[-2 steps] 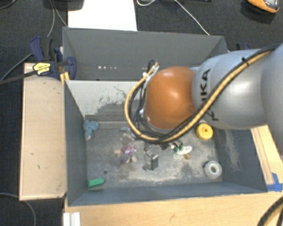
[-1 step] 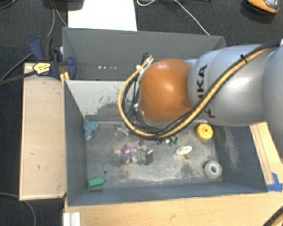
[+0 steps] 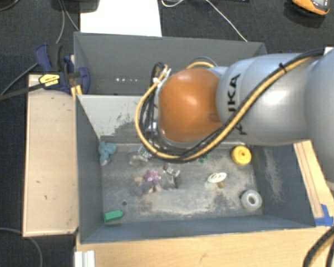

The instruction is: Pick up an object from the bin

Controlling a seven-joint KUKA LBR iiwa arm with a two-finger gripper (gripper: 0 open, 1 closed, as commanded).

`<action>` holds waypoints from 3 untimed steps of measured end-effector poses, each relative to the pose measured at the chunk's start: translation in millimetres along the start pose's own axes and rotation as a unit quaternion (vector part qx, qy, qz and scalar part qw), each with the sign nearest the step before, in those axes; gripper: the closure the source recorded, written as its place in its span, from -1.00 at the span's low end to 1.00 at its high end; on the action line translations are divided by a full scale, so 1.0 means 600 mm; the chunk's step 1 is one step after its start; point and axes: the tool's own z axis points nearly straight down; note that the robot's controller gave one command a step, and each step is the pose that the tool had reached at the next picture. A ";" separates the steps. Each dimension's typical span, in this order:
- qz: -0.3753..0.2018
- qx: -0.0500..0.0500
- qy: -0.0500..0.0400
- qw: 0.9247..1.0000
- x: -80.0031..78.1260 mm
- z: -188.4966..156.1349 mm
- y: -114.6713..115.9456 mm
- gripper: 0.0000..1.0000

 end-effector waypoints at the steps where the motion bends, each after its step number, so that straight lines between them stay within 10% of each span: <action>1: -0.025 -0.001 0.000 1.000 0.037 0.031 -0.013 -1.00; 2: 0.051 0.000 -0.001 0.999 0.029 0.051 -0.018 -1.00; 3: -0.211 0.000 -0.003 0.978 -0.020 0.097 -0.004 1.00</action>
Offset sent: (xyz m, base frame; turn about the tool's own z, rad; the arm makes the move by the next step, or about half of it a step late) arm 0.0058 -0.0150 -0.0490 -0.5214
